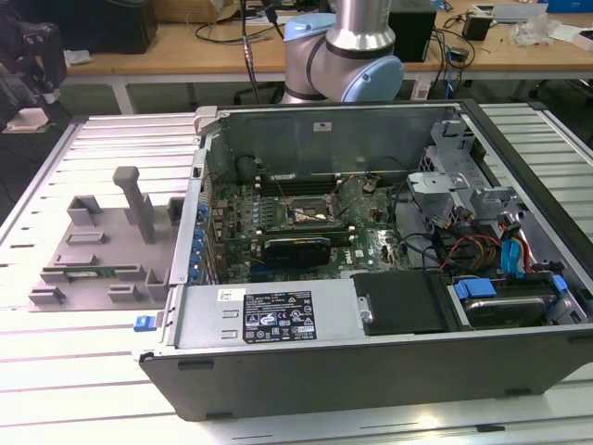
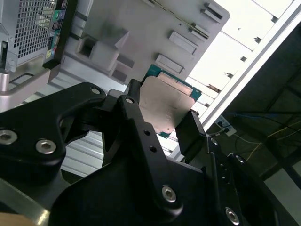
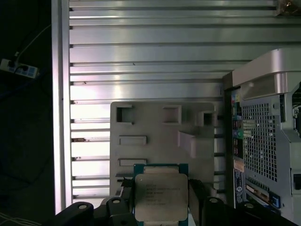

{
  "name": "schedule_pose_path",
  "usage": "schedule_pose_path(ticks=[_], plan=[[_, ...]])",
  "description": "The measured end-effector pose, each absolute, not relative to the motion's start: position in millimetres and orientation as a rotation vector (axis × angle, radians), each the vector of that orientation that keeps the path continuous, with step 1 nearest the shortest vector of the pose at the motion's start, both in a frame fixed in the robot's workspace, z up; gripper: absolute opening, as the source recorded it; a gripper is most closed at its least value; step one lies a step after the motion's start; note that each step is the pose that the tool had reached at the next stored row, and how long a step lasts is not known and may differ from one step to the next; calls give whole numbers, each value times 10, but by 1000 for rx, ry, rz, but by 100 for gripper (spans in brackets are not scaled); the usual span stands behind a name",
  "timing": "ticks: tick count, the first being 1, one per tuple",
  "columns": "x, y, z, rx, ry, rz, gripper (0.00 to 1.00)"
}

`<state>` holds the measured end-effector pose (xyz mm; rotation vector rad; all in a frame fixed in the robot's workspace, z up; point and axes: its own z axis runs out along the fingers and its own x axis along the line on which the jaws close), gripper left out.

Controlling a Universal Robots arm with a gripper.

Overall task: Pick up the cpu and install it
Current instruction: 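Pick up the cpu and move it towards the insertion slot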

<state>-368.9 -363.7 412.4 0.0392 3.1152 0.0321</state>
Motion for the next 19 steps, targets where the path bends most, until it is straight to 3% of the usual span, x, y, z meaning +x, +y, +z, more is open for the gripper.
schedule_pose_path(ticks=[19], plan=[[-3050,-3636,4124,39,3115,32,55]])
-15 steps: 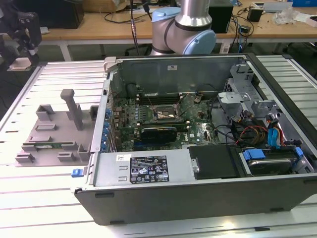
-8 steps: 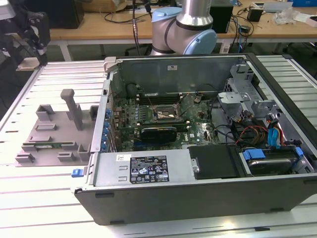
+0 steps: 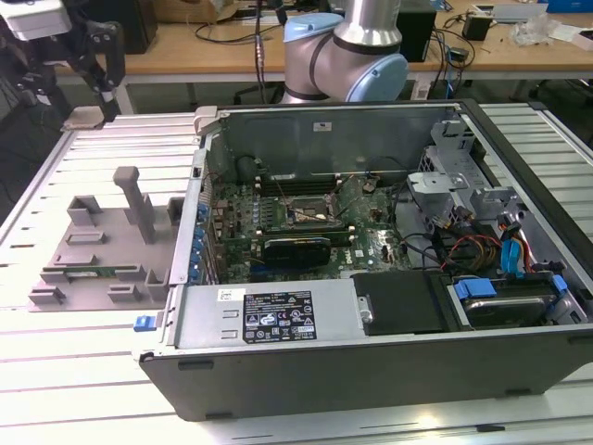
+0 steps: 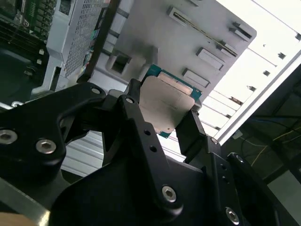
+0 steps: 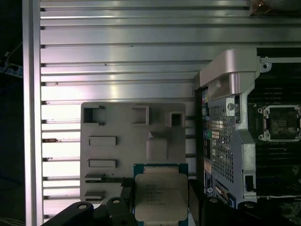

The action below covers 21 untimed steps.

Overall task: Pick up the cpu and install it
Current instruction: 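Pick up the cpu and move it towards the insertion slot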

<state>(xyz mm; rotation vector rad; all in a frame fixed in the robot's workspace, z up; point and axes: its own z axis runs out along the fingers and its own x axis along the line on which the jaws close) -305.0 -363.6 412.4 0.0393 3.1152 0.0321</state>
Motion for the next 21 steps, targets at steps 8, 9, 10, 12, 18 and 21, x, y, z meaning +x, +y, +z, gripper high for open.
schedule_pose_path(ticks=[8,9,10,12,18,21], plan=[[-2803,-3636,4124,39,3115,32,55],[-2783,-3636,4124,39,3115,32,55],[-2754,-3636,4124,39,3115,32,55],[-2709,-3636,4124,39,3115,32,55],[-2437,-3636,4124,39,3115,32,55],[-2329,-3636,4124,39,3115,32,55]])
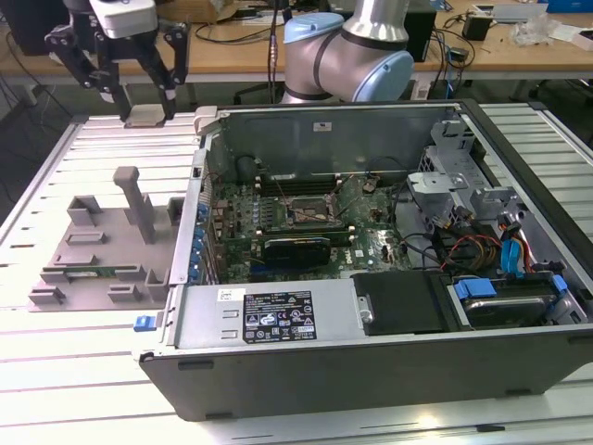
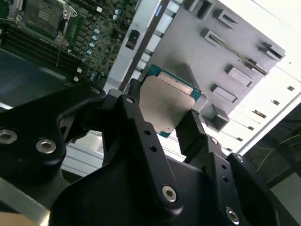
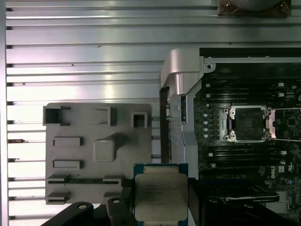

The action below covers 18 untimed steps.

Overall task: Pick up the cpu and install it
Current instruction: 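Pick up the cpu and move it towards the insertion slot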

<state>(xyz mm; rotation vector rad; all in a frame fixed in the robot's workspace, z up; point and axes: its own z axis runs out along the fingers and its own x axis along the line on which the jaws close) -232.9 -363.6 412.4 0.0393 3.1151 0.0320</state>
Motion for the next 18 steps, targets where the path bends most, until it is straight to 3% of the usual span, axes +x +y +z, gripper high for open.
schedule_pose_path(ticks=[18], plan=[[-1733,-3636,4124,39,3115,32,55]])
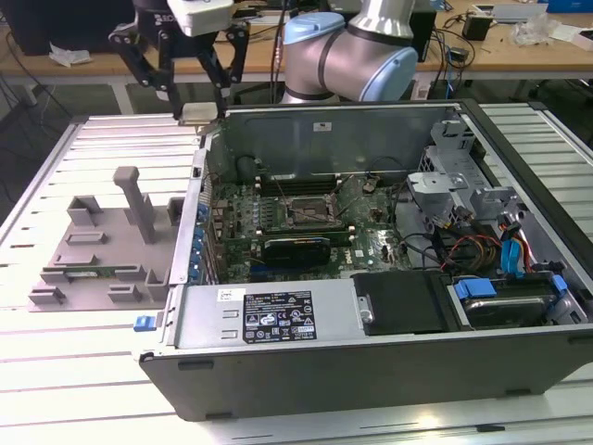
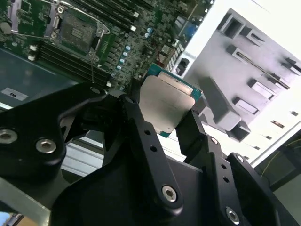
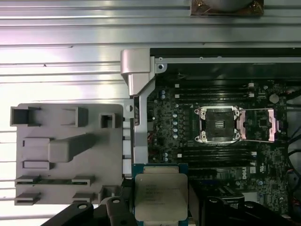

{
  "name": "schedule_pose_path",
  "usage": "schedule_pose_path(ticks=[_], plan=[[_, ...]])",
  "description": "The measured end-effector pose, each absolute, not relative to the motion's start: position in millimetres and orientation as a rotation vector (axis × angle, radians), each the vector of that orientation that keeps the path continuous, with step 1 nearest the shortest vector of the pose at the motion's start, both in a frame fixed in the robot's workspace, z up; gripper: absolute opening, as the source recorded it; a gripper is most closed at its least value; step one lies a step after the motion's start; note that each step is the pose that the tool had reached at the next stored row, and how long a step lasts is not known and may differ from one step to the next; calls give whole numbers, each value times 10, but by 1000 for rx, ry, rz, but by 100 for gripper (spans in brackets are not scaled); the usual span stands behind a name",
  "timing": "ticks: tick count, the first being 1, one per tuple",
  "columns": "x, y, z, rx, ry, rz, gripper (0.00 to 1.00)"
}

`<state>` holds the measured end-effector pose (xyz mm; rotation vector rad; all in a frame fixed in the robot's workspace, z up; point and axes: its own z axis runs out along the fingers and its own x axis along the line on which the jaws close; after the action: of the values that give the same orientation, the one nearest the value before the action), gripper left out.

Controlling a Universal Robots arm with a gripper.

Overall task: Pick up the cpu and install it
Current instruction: 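Pick up the cpu and move it towards the insertion slot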

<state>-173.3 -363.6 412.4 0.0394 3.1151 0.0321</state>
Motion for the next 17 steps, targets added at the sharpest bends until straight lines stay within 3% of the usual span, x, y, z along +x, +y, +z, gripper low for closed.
schedule_pose_path(ticks=[17], plan=[[-1048,-3637,4120,39,3116,32,55]])
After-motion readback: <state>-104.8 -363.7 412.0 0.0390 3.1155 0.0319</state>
